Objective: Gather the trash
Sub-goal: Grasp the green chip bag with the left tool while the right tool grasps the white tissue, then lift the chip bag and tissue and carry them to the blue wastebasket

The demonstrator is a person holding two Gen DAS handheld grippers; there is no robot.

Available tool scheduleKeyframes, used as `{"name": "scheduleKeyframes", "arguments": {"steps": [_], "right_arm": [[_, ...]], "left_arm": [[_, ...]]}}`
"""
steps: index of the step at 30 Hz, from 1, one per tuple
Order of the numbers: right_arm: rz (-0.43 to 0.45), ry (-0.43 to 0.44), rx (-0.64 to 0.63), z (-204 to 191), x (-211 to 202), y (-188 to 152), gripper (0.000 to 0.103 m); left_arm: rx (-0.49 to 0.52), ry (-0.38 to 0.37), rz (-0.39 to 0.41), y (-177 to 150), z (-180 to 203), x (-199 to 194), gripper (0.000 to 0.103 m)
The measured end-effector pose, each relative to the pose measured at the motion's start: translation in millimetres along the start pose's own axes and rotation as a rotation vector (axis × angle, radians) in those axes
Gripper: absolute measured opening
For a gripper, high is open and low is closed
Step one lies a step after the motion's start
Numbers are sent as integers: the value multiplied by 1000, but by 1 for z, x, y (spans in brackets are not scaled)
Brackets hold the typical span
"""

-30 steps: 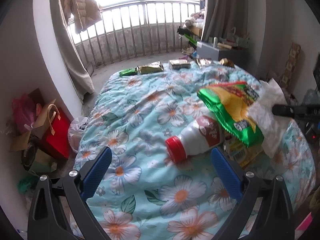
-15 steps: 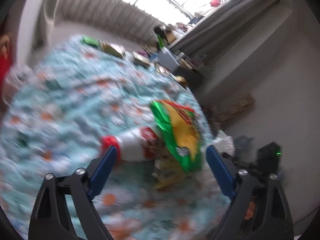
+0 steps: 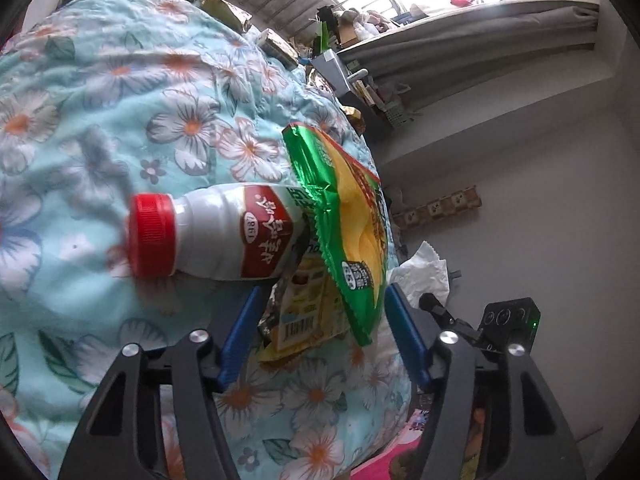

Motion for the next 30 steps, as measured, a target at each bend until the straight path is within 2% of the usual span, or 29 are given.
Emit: {"name": "scheduleKeyframes", "arguments": {"steps": [3,10,12,18,23,30], "right_arm": [[0,0,1,0,0,0,2],[7,3,-8,-1,-2,2,2],[14,4,-10,-1,-4,3,2],[43,10,-4,2,-15,10,2],[74,22,5,5,-27,15,2],[119,54,24,11,-44,24,2]], "left_arm": [[-10,-16,1,0,2,4,49],[14,-48,12,-1,10,4,20],[13,-62,17,-1,12,3,17],[32,-119,37,-3,25,-4,10],[71,-180,68,0,44,-15,10],[123,-216,106,6,67,-30,8]]}}
Point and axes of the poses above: each gripper's, at about its wrist camera, not at the fingertips, and x roughly the way its jaws point, z to its right, y to its top, the point moved 10 cm from there along x, roughly the way its jaws point, and after that the axes turned 6 degrees about z, right-handed, at the moved point
